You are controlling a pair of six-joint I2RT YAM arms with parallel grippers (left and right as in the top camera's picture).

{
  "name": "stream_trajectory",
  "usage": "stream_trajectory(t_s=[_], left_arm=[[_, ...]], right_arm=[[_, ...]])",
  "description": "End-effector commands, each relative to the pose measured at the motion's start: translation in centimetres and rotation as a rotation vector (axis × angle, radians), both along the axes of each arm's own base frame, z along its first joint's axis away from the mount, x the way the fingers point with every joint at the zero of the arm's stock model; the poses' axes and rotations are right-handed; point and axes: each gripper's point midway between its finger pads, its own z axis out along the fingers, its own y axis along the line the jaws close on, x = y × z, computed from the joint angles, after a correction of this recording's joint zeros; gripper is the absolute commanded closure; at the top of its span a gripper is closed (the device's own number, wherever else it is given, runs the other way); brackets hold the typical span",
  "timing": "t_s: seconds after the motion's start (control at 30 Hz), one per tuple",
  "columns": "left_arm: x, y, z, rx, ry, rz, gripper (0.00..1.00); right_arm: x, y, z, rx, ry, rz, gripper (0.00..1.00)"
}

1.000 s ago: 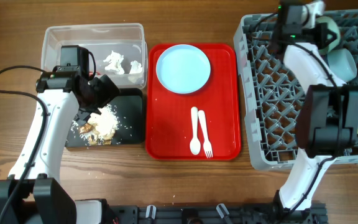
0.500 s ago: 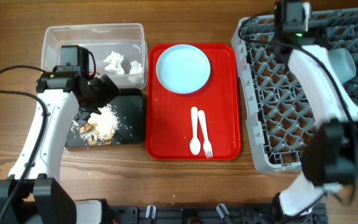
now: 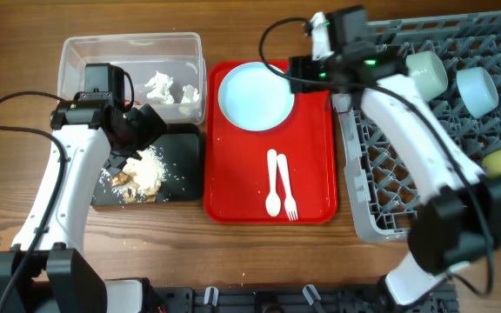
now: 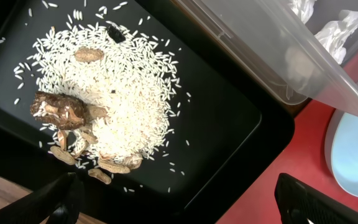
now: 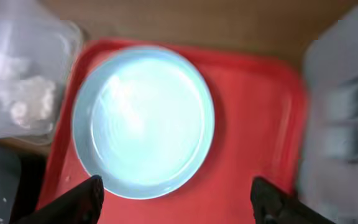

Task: Sort waste into correct bins and load items into the dishwasher rack
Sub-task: 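Reach the right gripper to the light-blue plate and grasp its rim, then lift the plate and stand it upright in the rack's back row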

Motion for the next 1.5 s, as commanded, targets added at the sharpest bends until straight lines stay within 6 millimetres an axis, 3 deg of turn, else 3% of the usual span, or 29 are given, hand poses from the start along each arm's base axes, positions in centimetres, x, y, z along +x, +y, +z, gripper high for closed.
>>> stream_trajectory(t_s=[0.0, 0.1, 0.2, 0.23, 0.4, 0.43, 0.7, 0.93, 1.03, 1.13, 1.2, 1.23, 1.33, 1.4, 1.47], left_arm=[[0.1, 0.1, 0.5, -0.003, -0.015, 0.009, 0.00], [0.1, 0.1, 0.5, -0.003, -0.016, 0.009, 0.00], [0.1, 0.1, 0.5, -0.003, -0.016, 0.009, 0.00], [0.1, 0.1, 0.5, -0.003, -0.016, 0.009, 0.00], [0.1, 0.1, 0.5, -0.003, -0.016, 0.009, 0.00], [0.1, 0.1, 0.5, -0.003, -0.016, 0.009, 0.00], [0.1, 0.1, 0.5, -0.003, -0.015, 0.009, 0.00], [0.1, 0.1, 0.5, -0.003, -0.015, 0.009, 0.00], [0.1, 0.1, 0.5, -0.003, -0.015, 0.009, 0.00], [0.1, 0.1, 0.5, -0.003, -0.016, 0.009, 0.00], [0.1, 0.1, 0.5, -0.003, -0.015, 0.009, 0.00], [0.1, 0.1, 0.5, -0.003, -0.016, 0.009, 0.00], [0.1, 0.1, 0.5, -0.003, -0.016, 0.009, 0.00], [0.1, 0.1, 0.5, -0.003, -0.016, 0.009, 0.00], [0.2, 0.1, 0.5, -0.003, -0.017, 0.009, 0.00]], right_arm=[[0.1, 0.6, -6.5, 0.001, 0.158, -0.154, 0.23], [-0.5, 1.3, -10.7, 0.001, 0.256, -0.195, 0.28], [-0.8, 1.3, -12.9, 0.000, 0.310, -0.244, 0.36], [-0.9, 1.3, -13.4, -0.002, 0.316, -0.245, 0.46], [-0.9, 0.4, -13.6, -0.043, 0.314, -0.269, 0.75], [-1.2, -0.1, -13.8, -0.059, 0.327, -0.304, 0.86], [-3.1, -1.6, -14.3, -0.113, 0.404, -0.406, 0.92], [-2.4, -1.3, -13.8, -0.090, 0.376, -0.406, 0.96], [-1.2, -1.7, -10.8, -0.082, 0.297, -0.337, 0.96], [0.6, -2.4, -4.6, -0.069, 0.140, -0.241, 0.96], [1.5, -3.7, 1.6, -0.089, -0.031, -0.148, 0.95], [1.7, -4.3, 3.4, -0.102, -0.084, -0.131, 0.96], [1.6, -8.8, 10.9, -0.216, -0.301, -0.117, 0.96], [1.2, -11.6, 14.0, -0.310, -0.390, -0.116, 0.96], [0.9, -15.8, 16.8, -0.484, -0.462, -0.154, 0.96]])
